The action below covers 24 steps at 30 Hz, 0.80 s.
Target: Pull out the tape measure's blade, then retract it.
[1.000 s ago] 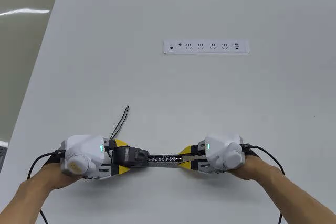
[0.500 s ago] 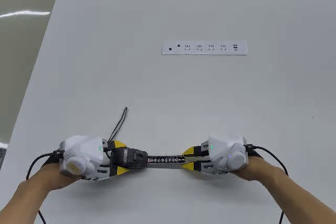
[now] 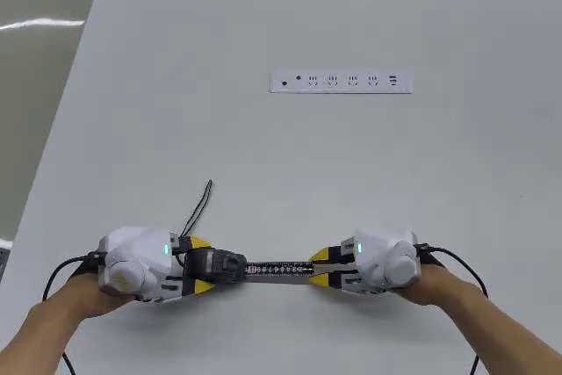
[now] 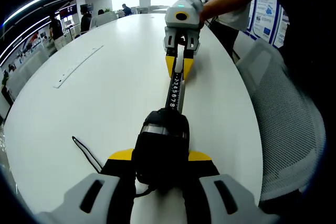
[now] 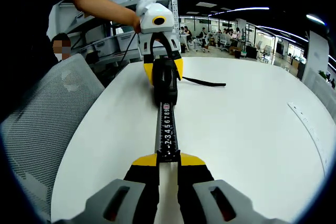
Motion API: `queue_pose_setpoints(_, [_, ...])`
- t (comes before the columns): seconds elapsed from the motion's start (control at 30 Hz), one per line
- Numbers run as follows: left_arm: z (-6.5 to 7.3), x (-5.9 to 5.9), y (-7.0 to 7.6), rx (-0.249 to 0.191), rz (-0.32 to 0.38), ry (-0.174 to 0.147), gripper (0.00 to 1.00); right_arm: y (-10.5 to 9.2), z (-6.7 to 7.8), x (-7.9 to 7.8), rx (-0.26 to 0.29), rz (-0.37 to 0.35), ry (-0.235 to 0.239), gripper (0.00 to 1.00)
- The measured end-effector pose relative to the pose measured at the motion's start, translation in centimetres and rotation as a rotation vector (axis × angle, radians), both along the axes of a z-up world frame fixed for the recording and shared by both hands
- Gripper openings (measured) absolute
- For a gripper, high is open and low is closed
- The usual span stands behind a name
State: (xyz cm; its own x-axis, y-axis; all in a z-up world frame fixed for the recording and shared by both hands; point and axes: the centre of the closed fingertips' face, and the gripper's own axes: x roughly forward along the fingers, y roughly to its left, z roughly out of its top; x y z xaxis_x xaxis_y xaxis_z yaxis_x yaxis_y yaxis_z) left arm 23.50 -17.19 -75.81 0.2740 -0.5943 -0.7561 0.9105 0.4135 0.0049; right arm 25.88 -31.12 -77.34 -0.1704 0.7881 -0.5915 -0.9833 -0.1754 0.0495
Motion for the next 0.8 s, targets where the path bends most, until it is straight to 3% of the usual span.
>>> queue_pose_setpoints(0.8, [-0.1,0.0,0.0,0.004,-0.003,0.009,0.3,-1.8,0.1,0.3,-0.006,-0.012,0.004,0.1])
